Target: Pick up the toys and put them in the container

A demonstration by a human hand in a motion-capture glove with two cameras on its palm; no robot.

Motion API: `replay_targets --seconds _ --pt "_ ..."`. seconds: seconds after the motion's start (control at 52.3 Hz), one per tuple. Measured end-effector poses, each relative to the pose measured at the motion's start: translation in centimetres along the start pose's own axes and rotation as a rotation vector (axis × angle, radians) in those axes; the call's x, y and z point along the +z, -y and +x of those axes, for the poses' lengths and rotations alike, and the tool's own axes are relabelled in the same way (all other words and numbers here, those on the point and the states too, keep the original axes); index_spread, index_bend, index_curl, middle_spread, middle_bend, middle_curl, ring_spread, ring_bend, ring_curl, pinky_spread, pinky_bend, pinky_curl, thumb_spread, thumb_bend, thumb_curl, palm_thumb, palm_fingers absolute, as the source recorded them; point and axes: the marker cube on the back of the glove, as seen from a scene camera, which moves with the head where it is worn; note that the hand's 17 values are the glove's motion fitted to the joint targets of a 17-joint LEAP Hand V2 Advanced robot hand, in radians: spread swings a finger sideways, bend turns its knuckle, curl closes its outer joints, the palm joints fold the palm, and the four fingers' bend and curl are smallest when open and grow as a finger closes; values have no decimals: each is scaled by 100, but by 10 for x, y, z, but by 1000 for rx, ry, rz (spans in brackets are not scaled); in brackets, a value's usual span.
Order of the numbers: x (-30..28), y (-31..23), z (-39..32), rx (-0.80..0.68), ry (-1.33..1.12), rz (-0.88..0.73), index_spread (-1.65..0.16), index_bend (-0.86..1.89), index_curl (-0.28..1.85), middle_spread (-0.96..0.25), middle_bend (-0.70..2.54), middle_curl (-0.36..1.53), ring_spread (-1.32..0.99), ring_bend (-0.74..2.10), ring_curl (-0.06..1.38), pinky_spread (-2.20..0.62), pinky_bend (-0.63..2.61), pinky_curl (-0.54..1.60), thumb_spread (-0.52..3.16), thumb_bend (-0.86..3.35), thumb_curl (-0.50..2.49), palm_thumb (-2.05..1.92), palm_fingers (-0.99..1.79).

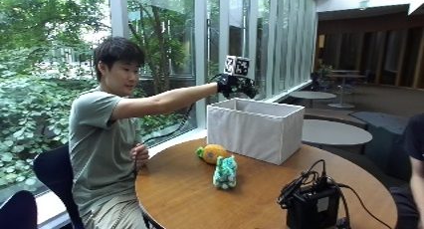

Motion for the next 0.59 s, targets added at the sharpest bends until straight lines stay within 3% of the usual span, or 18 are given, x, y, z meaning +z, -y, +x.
replay_targets --seconds 0.153,0.364,0.517,0.593 --pt "-31 -41 43 80 -30 -16 -19 9 36 -13 39 69 -18 84 40 -5 106 45 119 -4 59 20 -24" --pt "-58 -125 121 235 -85 -8 -19 7 29 -7 30 63 -14 75 36 0 96 40 125 -2 49 17 -18" --pt "-33 -174 190 343 3 -19 -19 7 25 -5 28 60 -13 72 36 1 92 38 127 -2 45 16 -16" --pt "-2 -198 234 236 -37 -67 -20 8 23 -5 27 59 -13 71 35 1 90 38 127 -1 43 16 -15"
